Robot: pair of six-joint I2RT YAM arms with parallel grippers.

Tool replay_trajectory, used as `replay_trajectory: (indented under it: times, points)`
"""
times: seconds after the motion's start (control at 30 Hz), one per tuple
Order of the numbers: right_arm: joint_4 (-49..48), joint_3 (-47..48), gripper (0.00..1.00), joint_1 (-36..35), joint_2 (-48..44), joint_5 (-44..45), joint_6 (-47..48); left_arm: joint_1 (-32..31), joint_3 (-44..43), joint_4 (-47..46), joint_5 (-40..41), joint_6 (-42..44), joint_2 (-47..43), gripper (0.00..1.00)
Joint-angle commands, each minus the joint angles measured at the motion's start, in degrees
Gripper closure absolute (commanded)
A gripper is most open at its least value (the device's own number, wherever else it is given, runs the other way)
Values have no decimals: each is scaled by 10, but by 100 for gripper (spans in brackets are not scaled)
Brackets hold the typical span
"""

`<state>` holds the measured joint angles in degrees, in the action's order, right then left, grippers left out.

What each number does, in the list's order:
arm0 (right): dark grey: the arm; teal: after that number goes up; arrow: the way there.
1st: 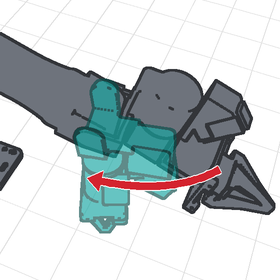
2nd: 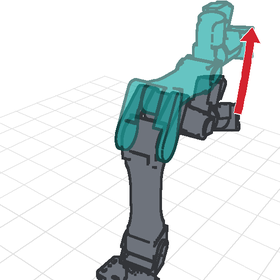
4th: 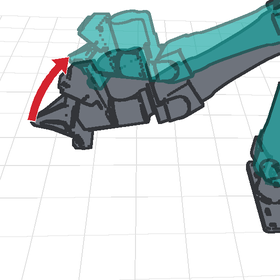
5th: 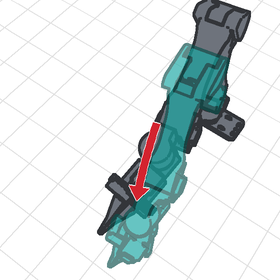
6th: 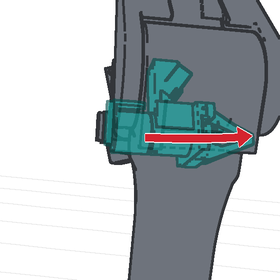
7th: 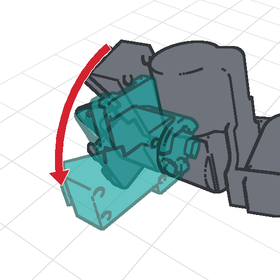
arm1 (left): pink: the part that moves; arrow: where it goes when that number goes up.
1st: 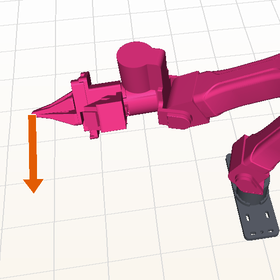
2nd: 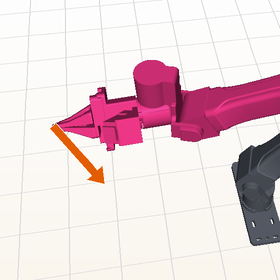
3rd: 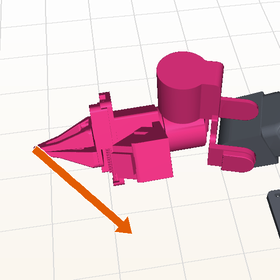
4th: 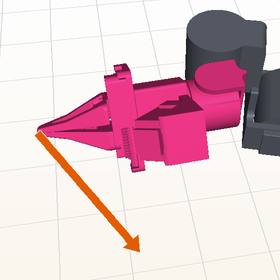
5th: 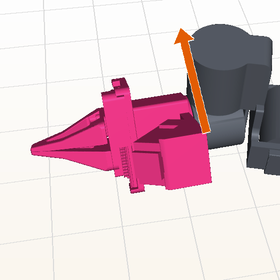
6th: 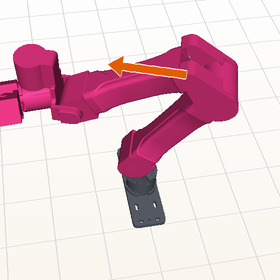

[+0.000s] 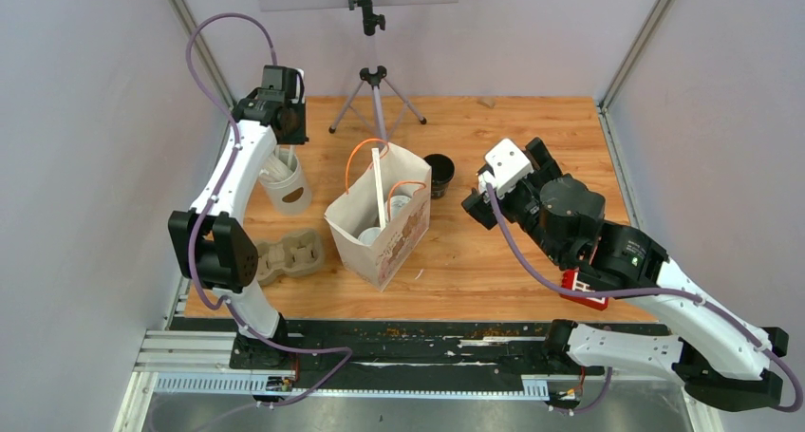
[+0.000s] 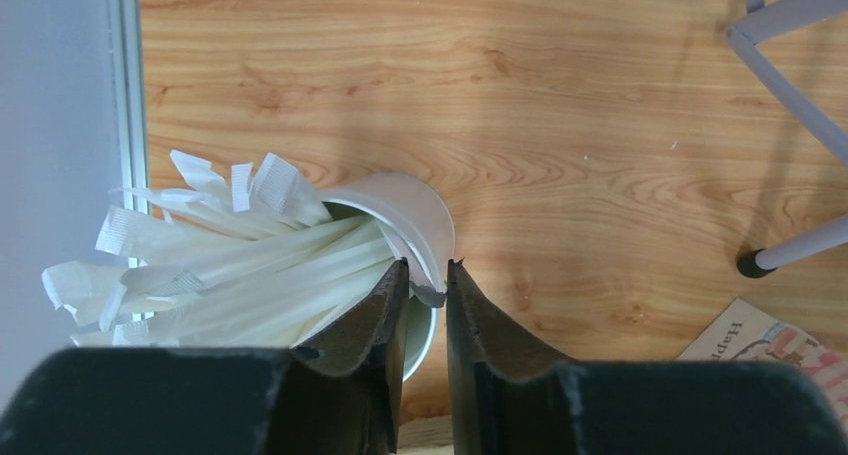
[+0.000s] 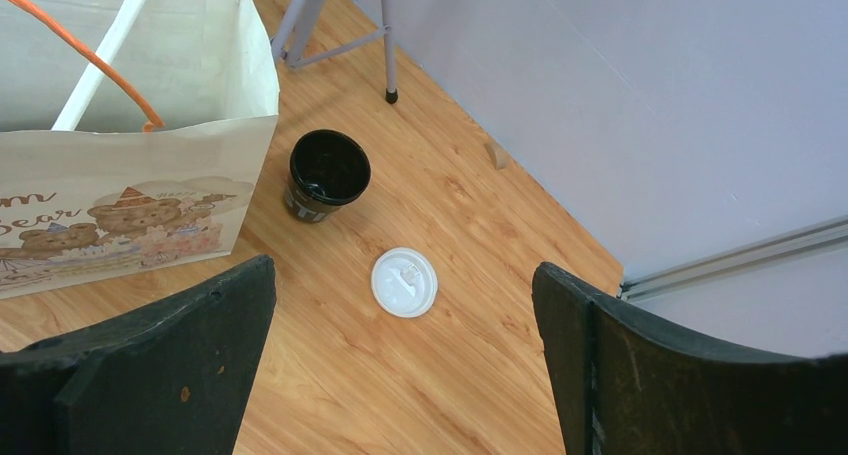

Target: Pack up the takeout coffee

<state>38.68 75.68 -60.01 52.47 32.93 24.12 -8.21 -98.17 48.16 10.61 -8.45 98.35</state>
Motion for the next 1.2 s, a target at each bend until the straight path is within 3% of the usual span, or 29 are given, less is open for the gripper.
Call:
replay_trajectory:
  times: [0.0, 0.27, 0.77, 0.93, 1.17]
  points:
    - [-20, -1, 0, 2, 3, 13, 6, 1, -4, -14, 21, 28, -17, 76]
    - [-22, 2, 0, 2, 7, 6, 4, 1, -57, 45, 0, 21, -22, 90]
    - [-32, -9, 0, 2, 2, -8, 8, 0, -246, 202, -71, -27, -41, 93]
    - [-40, -7, 0, 2, 9, -11, 10, -1, -220, 192, -161, -73, -105, 97]
    - [-42, 5, 0, 2, 25, -25, 8, -1, -252, 180, -189, -76, -184, 97]
